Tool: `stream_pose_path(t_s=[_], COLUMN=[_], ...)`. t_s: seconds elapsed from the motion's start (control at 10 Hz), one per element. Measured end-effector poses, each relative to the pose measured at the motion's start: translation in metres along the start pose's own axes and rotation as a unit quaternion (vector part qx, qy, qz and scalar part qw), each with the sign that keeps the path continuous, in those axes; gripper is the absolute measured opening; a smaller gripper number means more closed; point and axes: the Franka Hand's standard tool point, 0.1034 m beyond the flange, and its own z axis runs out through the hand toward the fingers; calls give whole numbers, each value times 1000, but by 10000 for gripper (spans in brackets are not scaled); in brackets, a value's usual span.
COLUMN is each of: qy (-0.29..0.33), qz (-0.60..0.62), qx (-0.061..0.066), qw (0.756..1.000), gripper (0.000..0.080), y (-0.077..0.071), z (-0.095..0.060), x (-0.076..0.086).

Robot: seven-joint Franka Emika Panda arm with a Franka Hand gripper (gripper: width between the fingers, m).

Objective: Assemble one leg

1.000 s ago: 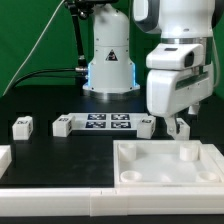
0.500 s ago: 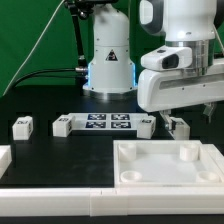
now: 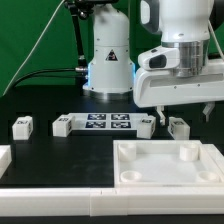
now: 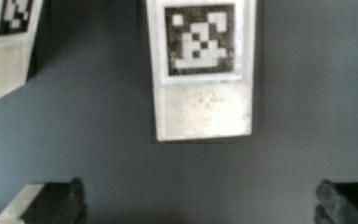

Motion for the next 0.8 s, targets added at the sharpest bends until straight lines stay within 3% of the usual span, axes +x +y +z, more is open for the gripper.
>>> stream_pose_path(t_s=[0.3, 0.5, 0.8], qy=[-118, -248, -355], qz=[-31, -34, -30], qx=[-6, -10, -14], qw=[992, 968, 934], gripper=[649, 649, 649], y=[2, -5, -11], z=[7, 10, 20], x=[-12, -27, -35])
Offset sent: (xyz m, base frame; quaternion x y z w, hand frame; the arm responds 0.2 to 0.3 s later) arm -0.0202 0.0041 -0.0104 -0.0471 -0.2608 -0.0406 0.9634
